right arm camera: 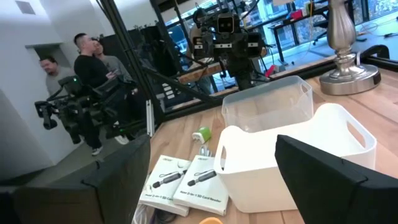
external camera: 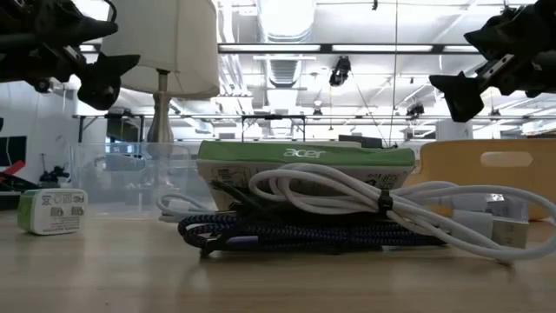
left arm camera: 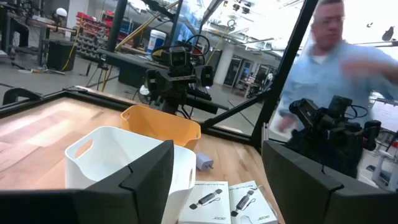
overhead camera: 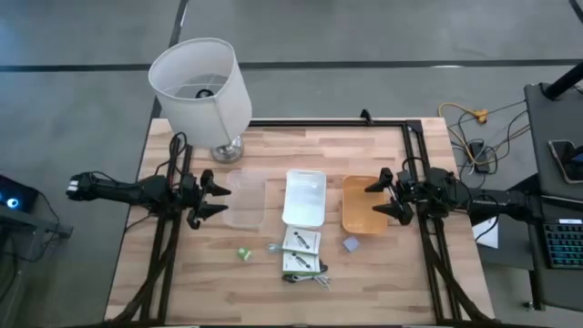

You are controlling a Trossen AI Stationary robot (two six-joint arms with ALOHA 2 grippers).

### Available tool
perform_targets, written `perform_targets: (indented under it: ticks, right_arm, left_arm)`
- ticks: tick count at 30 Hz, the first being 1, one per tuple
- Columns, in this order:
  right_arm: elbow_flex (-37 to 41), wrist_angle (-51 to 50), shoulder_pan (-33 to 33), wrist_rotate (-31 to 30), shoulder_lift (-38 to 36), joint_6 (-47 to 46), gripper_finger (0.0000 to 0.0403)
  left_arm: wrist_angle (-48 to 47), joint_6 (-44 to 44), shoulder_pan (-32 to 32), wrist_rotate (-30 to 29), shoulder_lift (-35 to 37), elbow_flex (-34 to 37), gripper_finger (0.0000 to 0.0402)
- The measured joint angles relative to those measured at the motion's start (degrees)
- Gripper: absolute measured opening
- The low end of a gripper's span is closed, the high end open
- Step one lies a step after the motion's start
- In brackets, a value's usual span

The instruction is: Pick and place items into bin

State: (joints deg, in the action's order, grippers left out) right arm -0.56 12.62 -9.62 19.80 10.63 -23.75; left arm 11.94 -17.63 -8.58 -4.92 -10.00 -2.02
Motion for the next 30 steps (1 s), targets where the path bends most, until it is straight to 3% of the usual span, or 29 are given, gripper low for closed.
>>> perform_targets:
  ticks: [18, 22, 25, 30]
  right_arm:
    - [0.0, 0.4, 0.0, 0.0, 0.0, -1.1, 0.0327]
    - [0.0, 2.6, 0.0, -1.8, 0.0, -8.5, 0.0327]
    - [0.0, 7.6, 0.0, -2.4, 0.0, -24.9, 0.0327]
    - [0.0, 29.3, 0.6, -7.3, 0.7, -33.8, 0.0327]
  left_arm:
    - [0.0, 0.0, 0.0, 0.0, 0.0, 0.0, 0.0228]
    - [0.0, 0.0, 0.0, 0.0, 0.0, 0.0, 0.0228]
    - [0.0, 0.0, 0.0, 0.0, 0.0, 0.0, 0.0228]
    - [0.0, 0.0, 0.0, 0.0, 0.0, 0.0, 0.0228]
